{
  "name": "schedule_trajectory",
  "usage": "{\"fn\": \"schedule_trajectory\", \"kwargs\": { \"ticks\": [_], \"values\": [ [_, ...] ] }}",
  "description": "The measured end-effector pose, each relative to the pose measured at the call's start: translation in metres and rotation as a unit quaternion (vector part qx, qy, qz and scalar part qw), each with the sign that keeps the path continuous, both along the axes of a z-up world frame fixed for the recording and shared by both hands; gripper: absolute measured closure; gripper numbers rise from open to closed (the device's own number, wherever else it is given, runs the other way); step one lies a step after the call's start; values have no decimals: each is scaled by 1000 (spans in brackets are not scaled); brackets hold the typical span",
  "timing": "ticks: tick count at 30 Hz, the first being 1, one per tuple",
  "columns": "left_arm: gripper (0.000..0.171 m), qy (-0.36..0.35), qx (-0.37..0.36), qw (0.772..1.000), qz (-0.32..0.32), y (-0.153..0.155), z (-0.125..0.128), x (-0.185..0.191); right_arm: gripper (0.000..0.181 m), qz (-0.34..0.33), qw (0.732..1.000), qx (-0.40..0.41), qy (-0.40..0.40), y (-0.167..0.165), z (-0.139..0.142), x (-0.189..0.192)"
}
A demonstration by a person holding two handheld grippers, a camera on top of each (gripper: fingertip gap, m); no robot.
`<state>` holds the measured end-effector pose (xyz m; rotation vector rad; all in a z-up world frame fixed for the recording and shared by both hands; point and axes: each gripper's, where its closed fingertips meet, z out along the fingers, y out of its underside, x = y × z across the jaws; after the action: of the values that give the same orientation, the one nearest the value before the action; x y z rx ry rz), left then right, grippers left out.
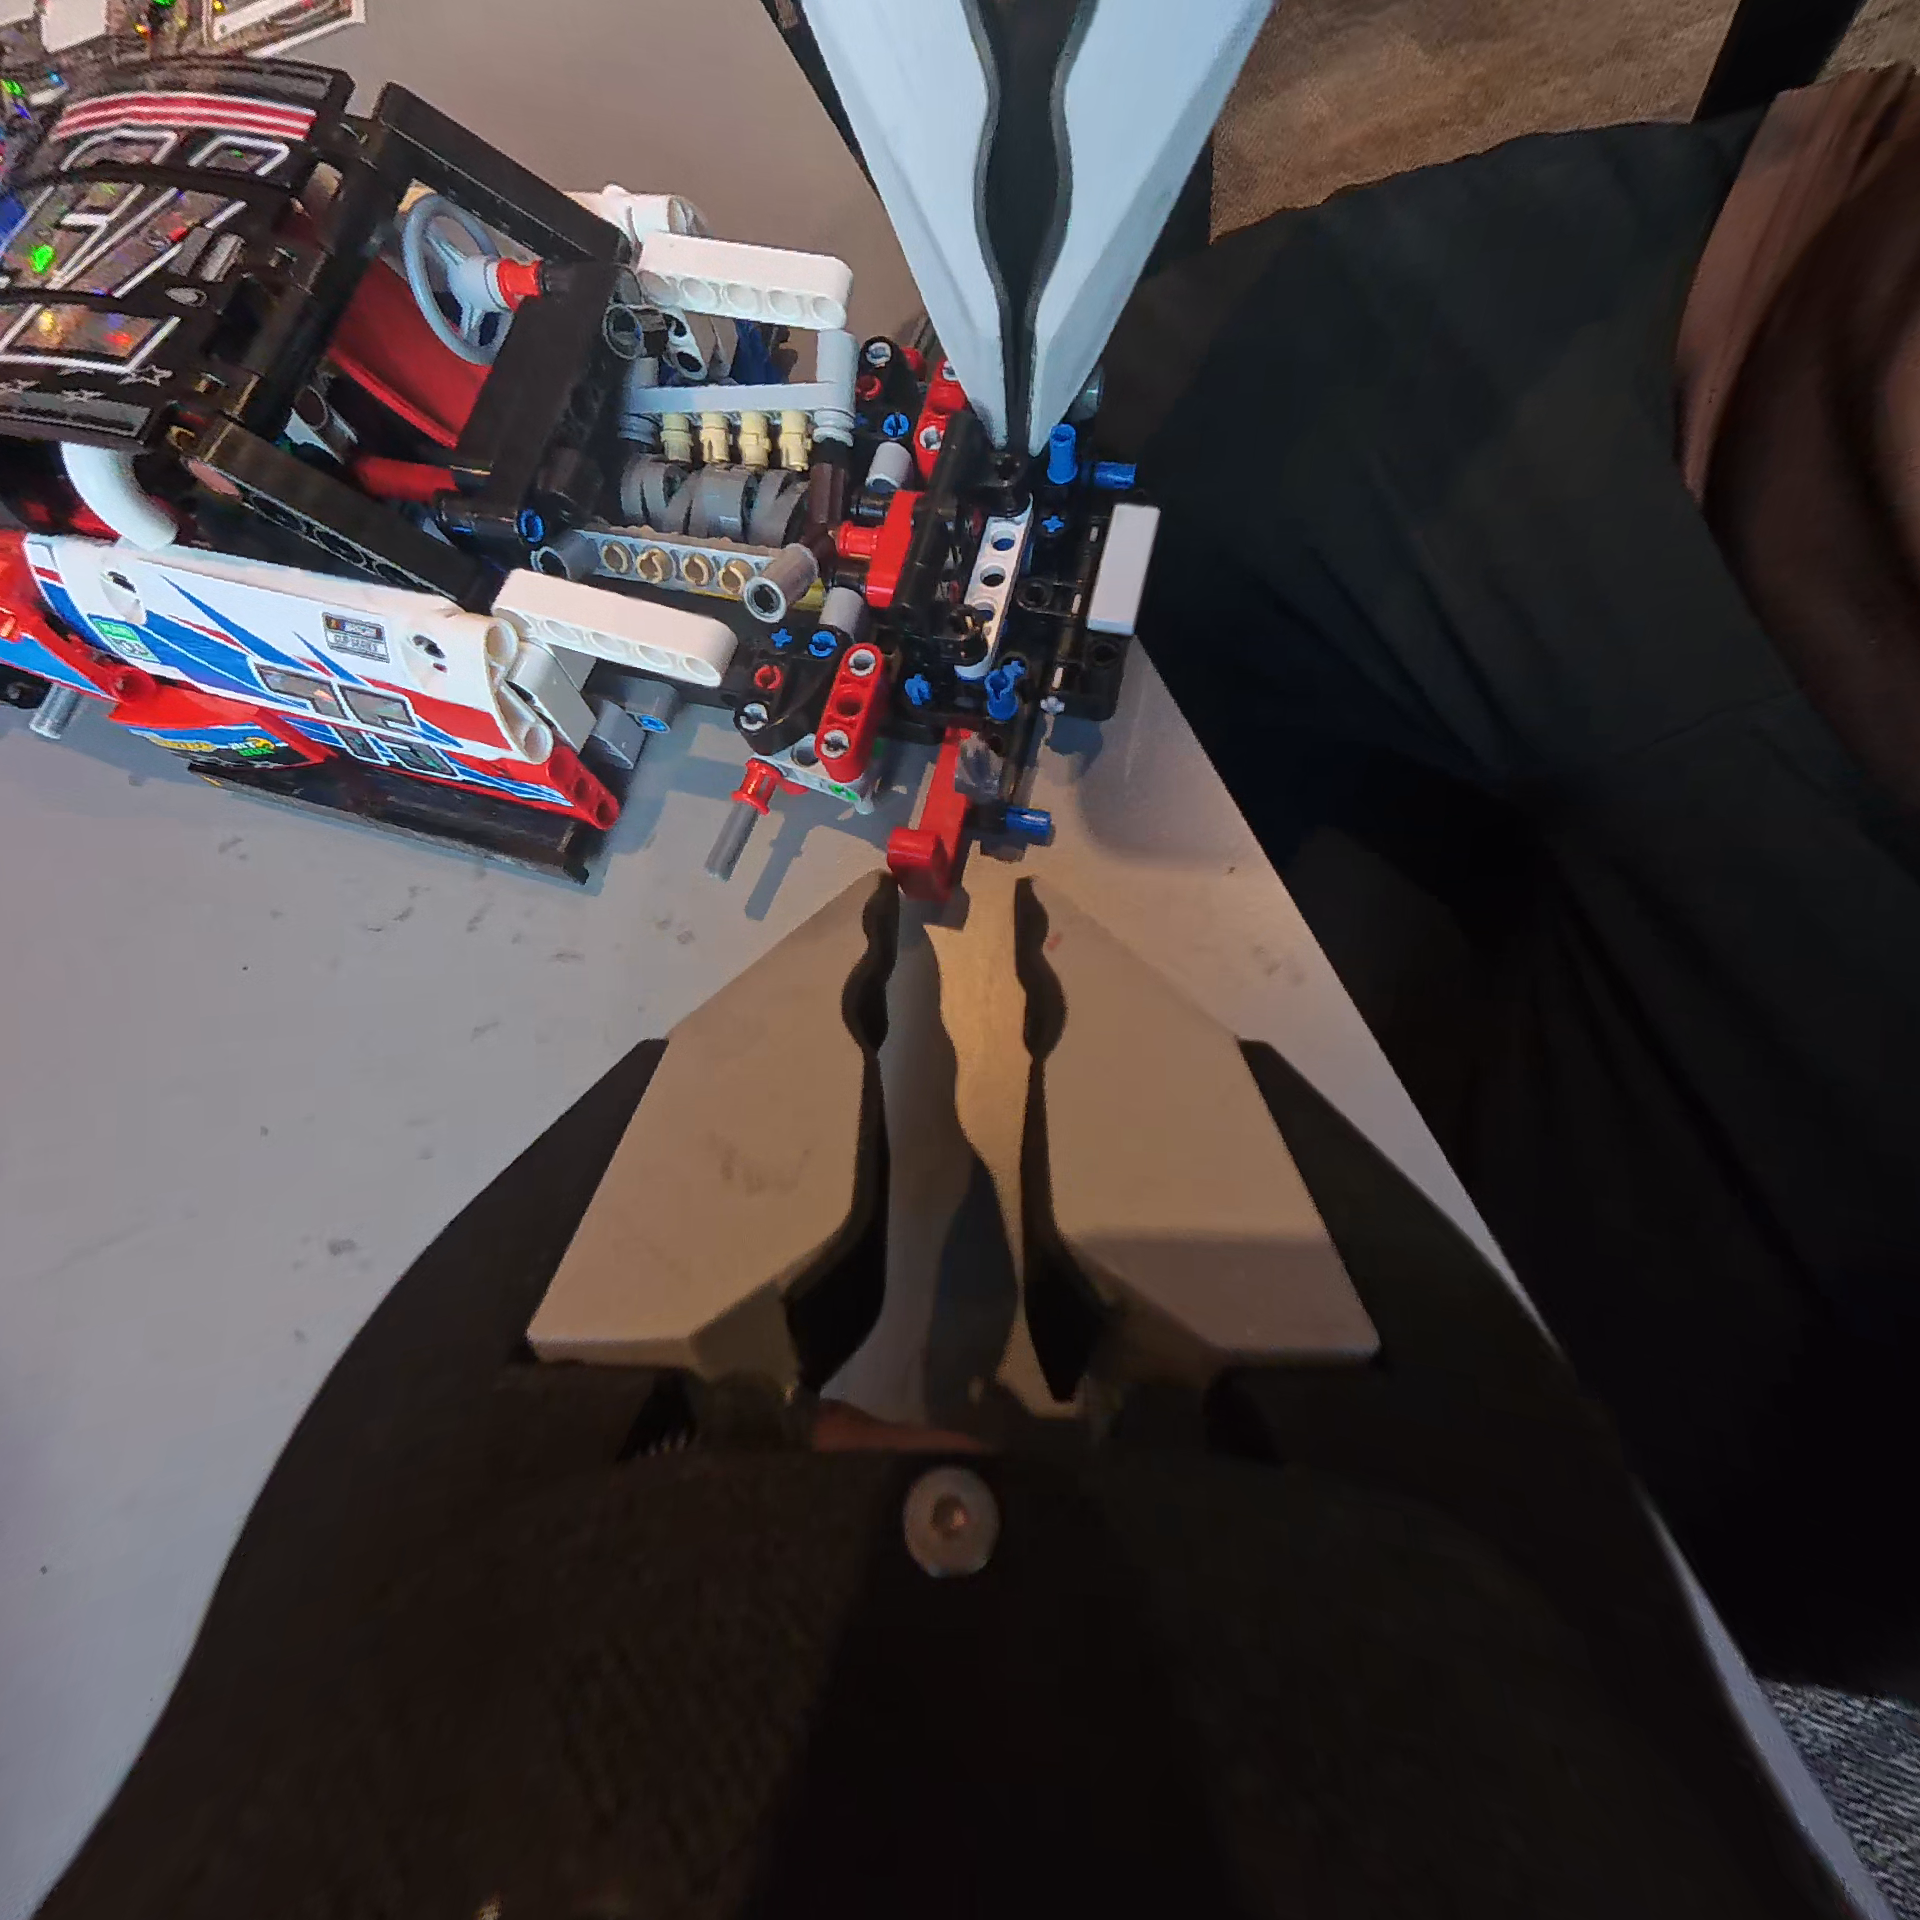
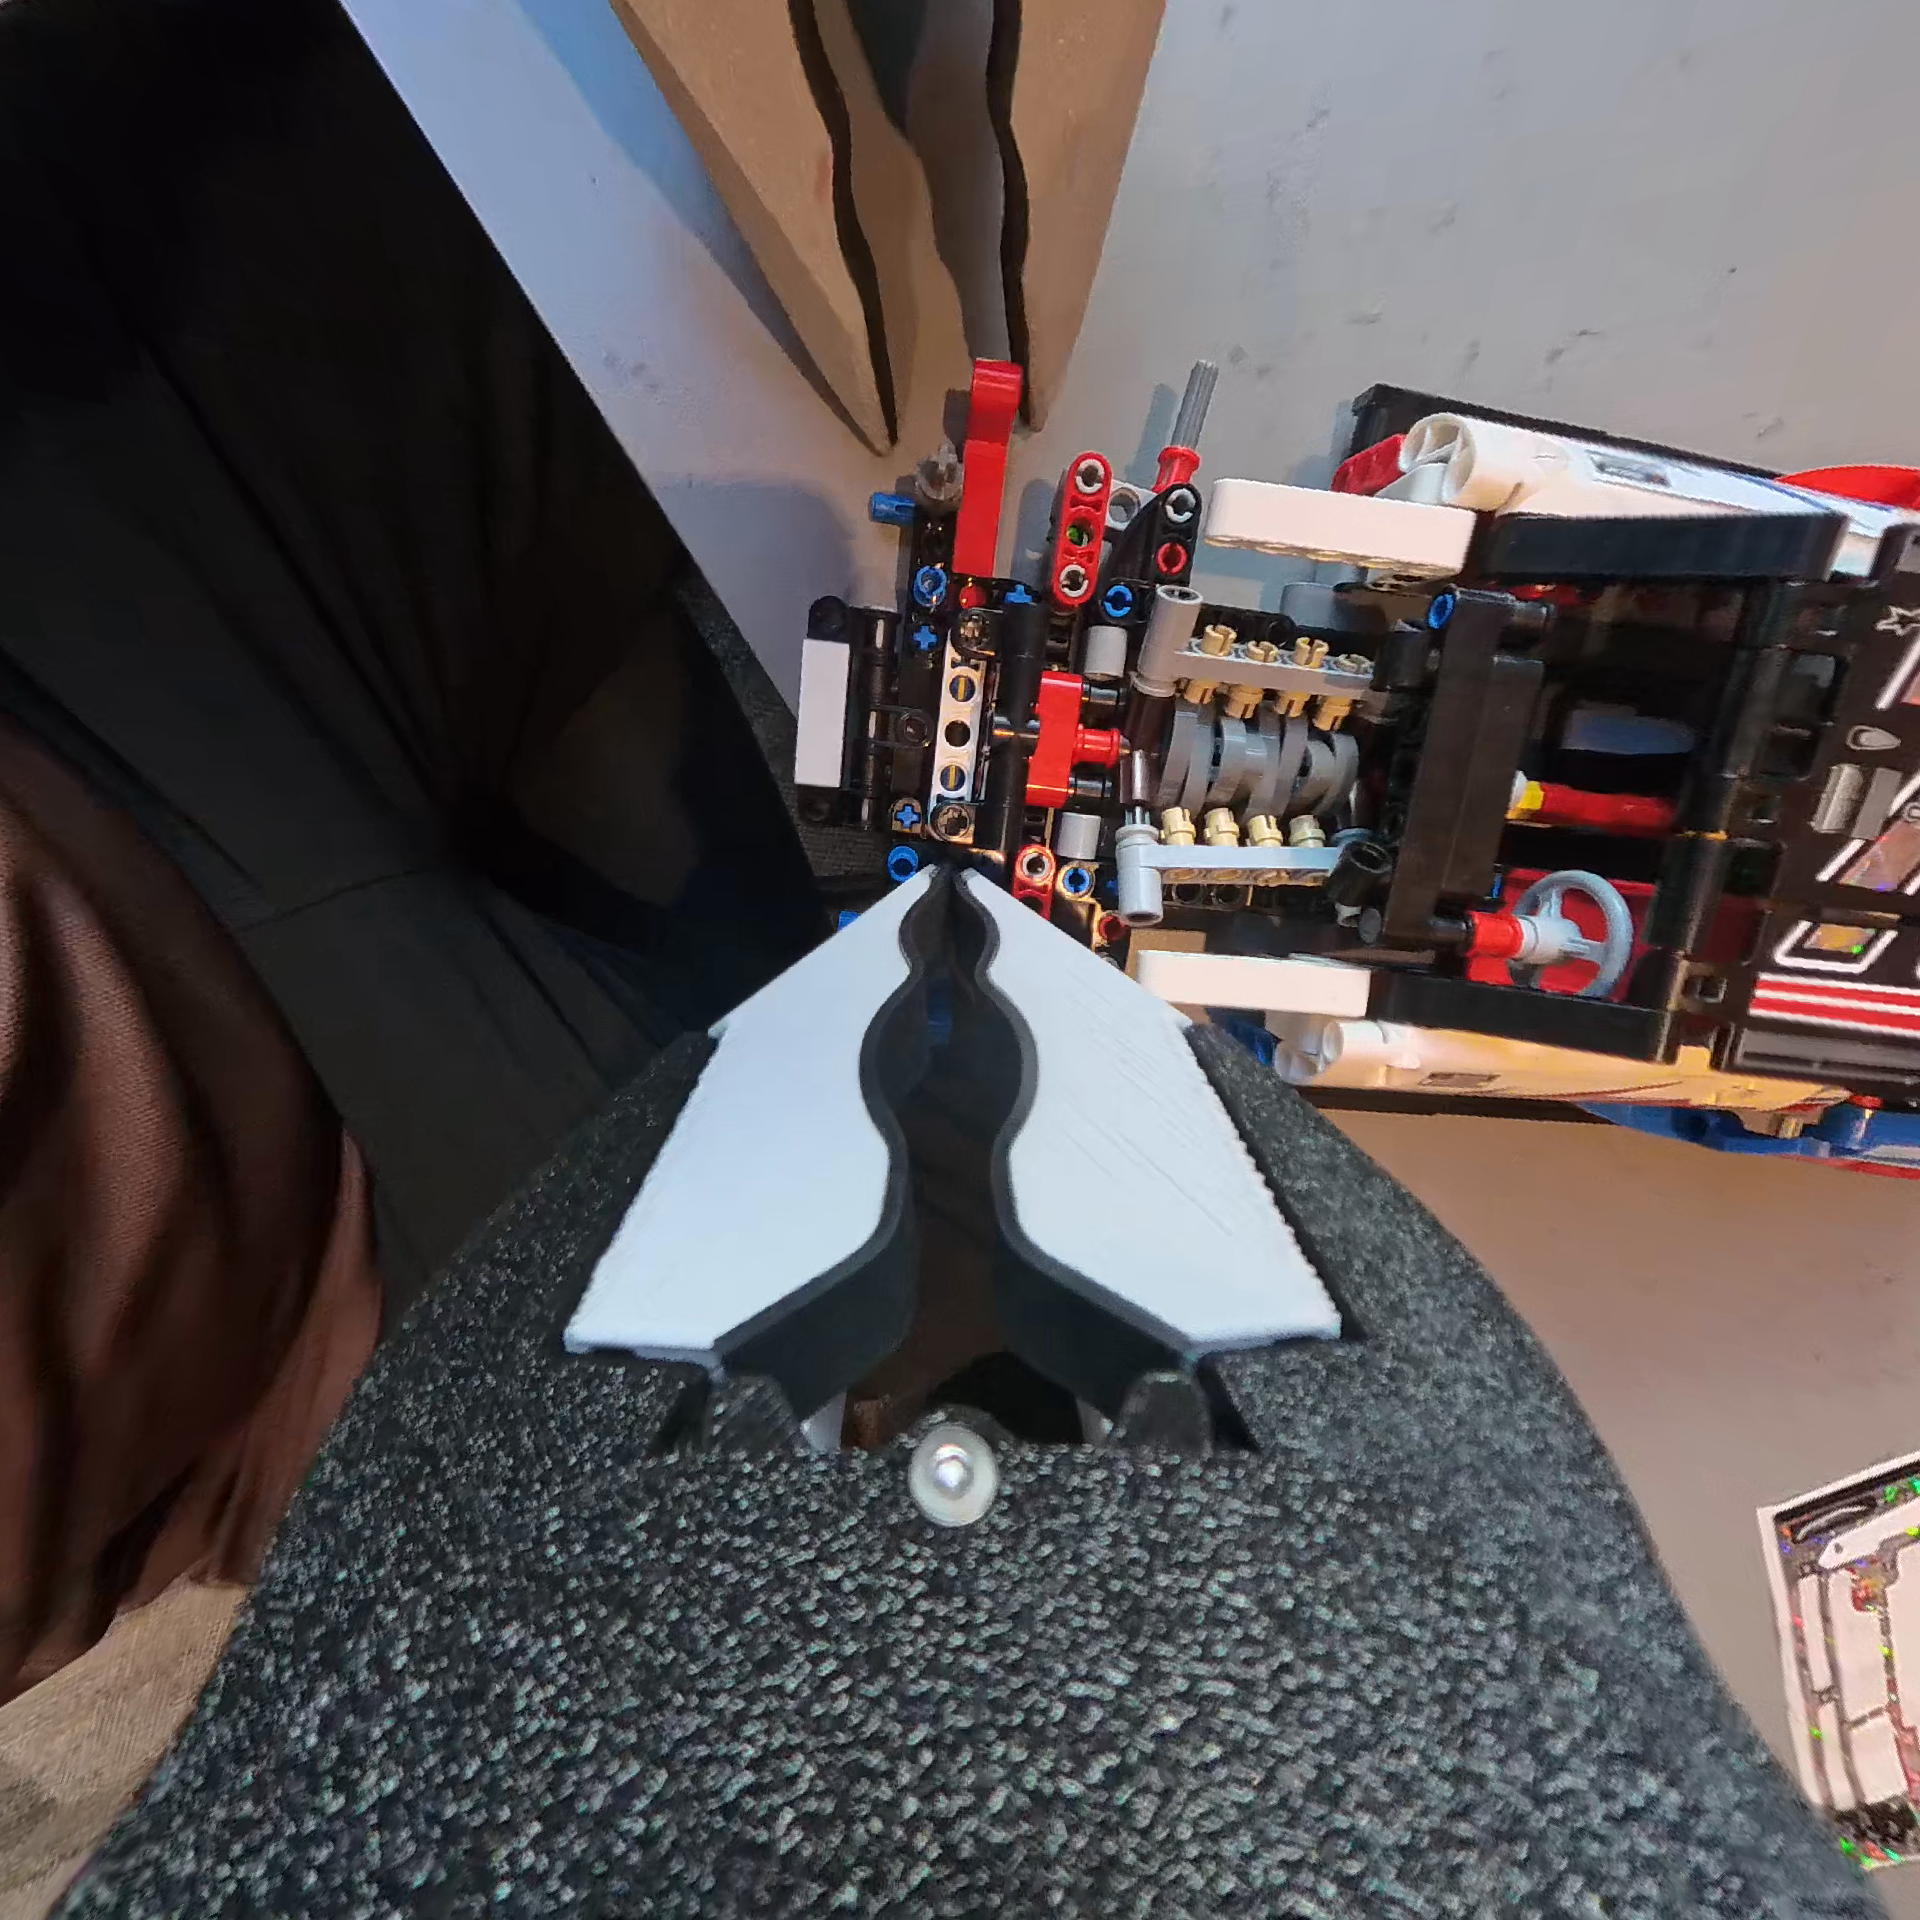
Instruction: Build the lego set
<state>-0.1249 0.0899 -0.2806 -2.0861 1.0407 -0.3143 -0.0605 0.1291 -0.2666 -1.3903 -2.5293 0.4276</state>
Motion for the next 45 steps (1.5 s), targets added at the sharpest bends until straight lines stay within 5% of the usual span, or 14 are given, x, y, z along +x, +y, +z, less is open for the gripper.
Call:
{"fn": "schedule_trajectory", "kwargs": {
  "ticks": [21,33,39,45],
  "values": [
    [156,-29,-40,999,22,5,-2,3,181,55,993,12,-103,-2,-4,-2],
    [157,-26,-42,998,26,6,-2,3,181,40,996,1,-74,-2,-5,-3],
    [164,-26,-35,998,34,8,-2,2,181,-37,996,-69,-33,-2,6,-4],
    [164,-28,-35,998,34,8,-2,2,181,-30,999,0,-39,-2,15,7]
  ]
}}
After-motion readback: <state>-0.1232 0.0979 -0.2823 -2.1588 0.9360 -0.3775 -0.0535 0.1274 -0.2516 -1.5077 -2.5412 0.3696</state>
